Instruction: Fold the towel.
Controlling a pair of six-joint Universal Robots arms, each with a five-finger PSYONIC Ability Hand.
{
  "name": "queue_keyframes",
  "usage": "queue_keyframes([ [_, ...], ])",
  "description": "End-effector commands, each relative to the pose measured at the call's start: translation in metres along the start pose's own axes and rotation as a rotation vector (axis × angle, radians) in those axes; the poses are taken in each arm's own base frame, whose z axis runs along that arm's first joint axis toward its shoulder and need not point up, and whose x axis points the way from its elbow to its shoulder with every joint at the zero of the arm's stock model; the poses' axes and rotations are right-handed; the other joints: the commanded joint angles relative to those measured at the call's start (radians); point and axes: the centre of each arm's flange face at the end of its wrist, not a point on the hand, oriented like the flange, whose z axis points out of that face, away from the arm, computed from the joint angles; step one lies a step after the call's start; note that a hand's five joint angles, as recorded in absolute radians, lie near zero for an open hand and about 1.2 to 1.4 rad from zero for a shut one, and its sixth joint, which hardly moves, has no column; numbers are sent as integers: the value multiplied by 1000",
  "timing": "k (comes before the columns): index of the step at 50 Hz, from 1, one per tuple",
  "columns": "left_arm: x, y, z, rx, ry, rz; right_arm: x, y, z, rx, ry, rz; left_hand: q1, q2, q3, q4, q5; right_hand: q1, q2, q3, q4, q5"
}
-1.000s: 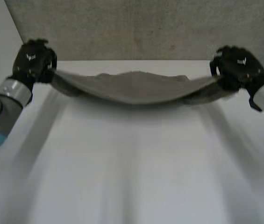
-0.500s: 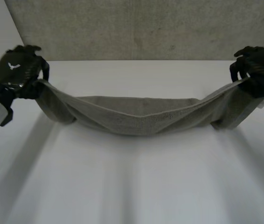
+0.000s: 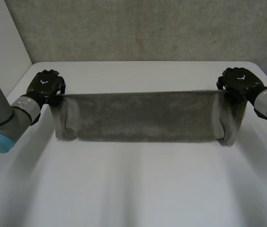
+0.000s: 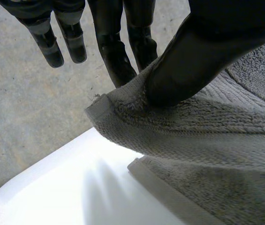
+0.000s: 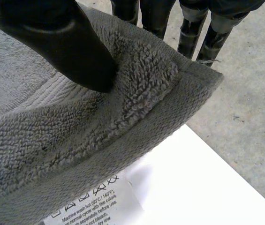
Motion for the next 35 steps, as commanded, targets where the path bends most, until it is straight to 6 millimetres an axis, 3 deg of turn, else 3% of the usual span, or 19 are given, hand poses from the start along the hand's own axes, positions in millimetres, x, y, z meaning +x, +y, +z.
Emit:
queue_keyframes([
  [1,-4,8,14,6,-1,3,-8,10,15,11,-10,-8,94,54,-58,-66,74,64,82,-53,-76,51],
  [15,-2,24,31,5,7,16,-14,18,32,56,-3,-38,94,54,-58,-66,74,64,82,-53,-76,51],
  [25,4,33,34,-4,18,20,-16,34,39,26,16,-30,94,54,-58,-66,74,64,82,-53,-76,51],
  [26,4,33,34,-6,17,20,-16,34,39,26,16,-30,-86,-125,-58,-66,-105,64,82,-53,-76,51],
  [27,4,33,34,-6,17,20,-17,35,40,24,15,-30,-87,-127,-58,-66,-107,-257,-239,-53,-76,-271],
  [28,3,33,34,-5,16,20,-17,35,40,26,17,-31,-332,-371,-58,-66,-351,-682,-664,-53,-76,-695],
  [29,3,33,34,-5,16,20,-17,35,40,26,17,-31,-334,-374,-58,-66,-354,-686,-668,-53,-76,-700],
  [30,4,31,34,-2,17,22,-17,35,40,27,25,-32,-555,-595,-58,-66,-575,-1044,-1026,-53,-76,-1057],
  [31,5,30,34,0,10,23,-17,35,40,27,25,-32,-734,-774,-58,-66,-754,-1047,-1029,-53,-76,-1061],
  [32,5,30,34,0,10,23,-15,35,40,29,38,-36,-736,-776,-58,-66,-756,-1158,-1139,-53,-76,-1171],
  [34,4,27,33,-4,-17,27,-13,34,40,26,54,-40,-1116,-1156,-58,-66,-1136,-1158,-1139,-53,-76,-1171],
  [35,4,27,33,-4,-17,27,-13,33,39,25,62,-40,-1118,-1158,-58,-66,-1138,-1158,-1139,-53,-76,-1171],
])
